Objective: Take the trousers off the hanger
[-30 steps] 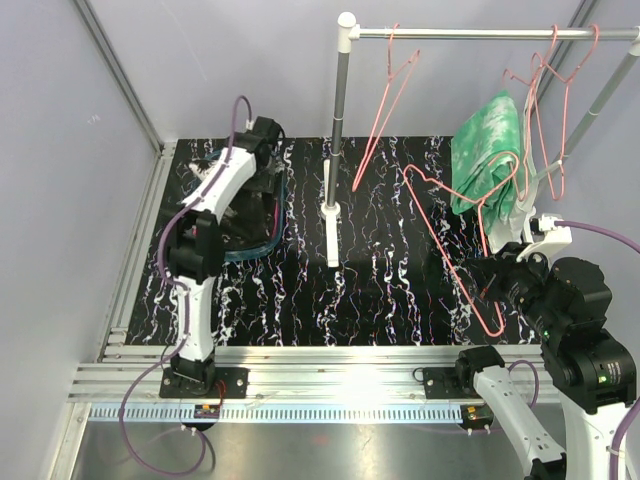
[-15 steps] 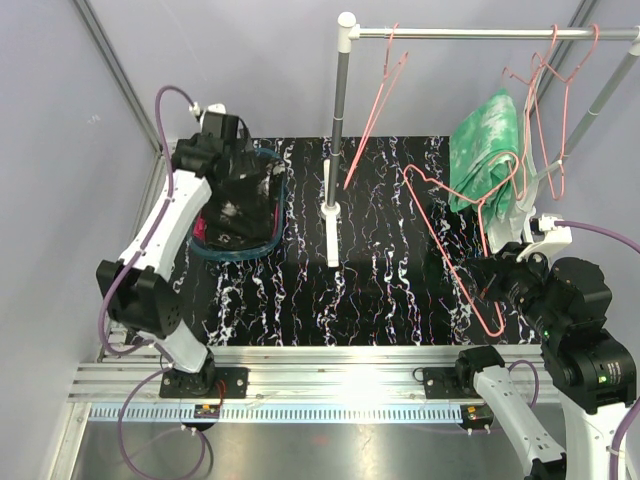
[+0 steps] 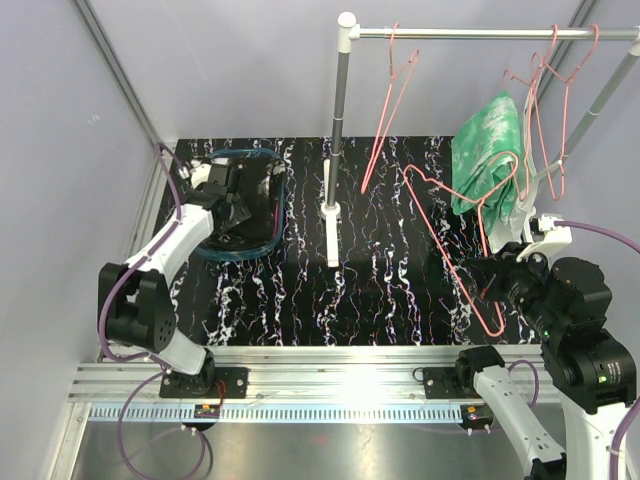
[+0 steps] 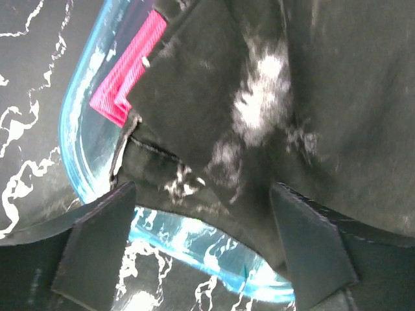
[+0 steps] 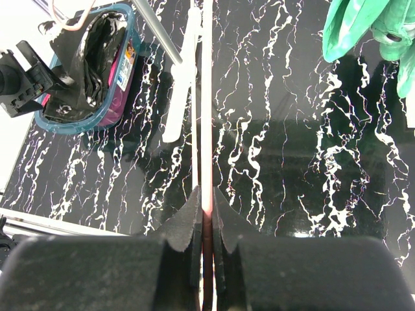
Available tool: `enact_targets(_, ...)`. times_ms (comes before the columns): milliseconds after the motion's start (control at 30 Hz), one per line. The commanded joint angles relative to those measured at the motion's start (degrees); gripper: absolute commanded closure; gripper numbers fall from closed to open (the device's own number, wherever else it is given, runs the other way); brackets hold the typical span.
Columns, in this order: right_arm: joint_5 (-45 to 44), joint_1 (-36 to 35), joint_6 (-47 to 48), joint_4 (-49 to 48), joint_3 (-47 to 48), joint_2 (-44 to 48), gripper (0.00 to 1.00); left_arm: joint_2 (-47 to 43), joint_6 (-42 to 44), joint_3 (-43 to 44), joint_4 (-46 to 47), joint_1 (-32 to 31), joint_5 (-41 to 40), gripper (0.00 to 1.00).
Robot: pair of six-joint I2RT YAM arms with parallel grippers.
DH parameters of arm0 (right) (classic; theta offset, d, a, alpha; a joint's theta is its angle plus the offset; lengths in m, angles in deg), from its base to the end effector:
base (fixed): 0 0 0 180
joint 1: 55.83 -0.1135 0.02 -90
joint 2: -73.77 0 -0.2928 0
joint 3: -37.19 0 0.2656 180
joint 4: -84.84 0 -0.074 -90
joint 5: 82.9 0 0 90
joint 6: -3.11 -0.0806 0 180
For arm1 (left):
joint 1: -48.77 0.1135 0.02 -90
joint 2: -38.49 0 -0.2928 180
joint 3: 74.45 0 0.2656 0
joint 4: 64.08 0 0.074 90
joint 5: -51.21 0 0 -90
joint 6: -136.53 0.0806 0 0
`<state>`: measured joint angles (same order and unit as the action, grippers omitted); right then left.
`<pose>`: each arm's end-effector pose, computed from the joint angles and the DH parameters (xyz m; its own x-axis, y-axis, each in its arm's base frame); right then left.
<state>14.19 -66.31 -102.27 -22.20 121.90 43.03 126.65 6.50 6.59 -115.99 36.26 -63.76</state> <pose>0.0672 0.0225 0.4278 -0.3868 0.1961 -0.9011 -0.1998 0.9361 0.2895 0.3489 -0.0426 0.2471 -0.6309 -0.4573 -0.6268 -0.5504 0.8331 -0.0538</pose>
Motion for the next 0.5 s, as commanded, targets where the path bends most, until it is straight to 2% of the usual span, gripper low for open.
enact_targets(0,1.08,-0.07,0.87,-0.84,0.76,0.24,1.00,-0.45,-1.81,1.09,6.95,1.26,-4.64,0.19)
enact_targets(67,0.99,-0.07,0.87,-0.75,0.68,0.33,1.00,1.21,-1.02,2.06,7.21,1.87,-6.05,0.22)
enact_targets(200,0.82,-0.07,0.79,-0.75,0.50,0.42,1.00,2.72,-0.31,3.38,8.00,3.20,-4.74,0.53)
enact_targets(233,0.73,-0.07,0.79,-0.75,0.33,0.42,1.00,2.54,-0.31,3.56,7.65,3.20,-5.00,0.68)
enact_targets(333,0.90,-0.07,0.79,-0.75,0.50,0.33,1.00,0.79,-0.22,1.98,8.70,3.37,-5.26,0.86)
enact_targets(400,0.90,-0.07,0.79,-0.75,0.59,0.24,1.00,-0.09,-0.22,1.36,9.05,4.07,-4.74,0.93)
enact_targets(433,0.91,-0.07,0.79,-0.75,0.76,0.33,1.00,-0.88,-0.31,0.84,8.79,4.25,-4.56,1.00)
enact_targets(467,0.99,-0.07,0.79,-0.66,0.76,0.24,1.00,-1.58,-0.22,0.48,8.88,4.34,-4.65,1.00)
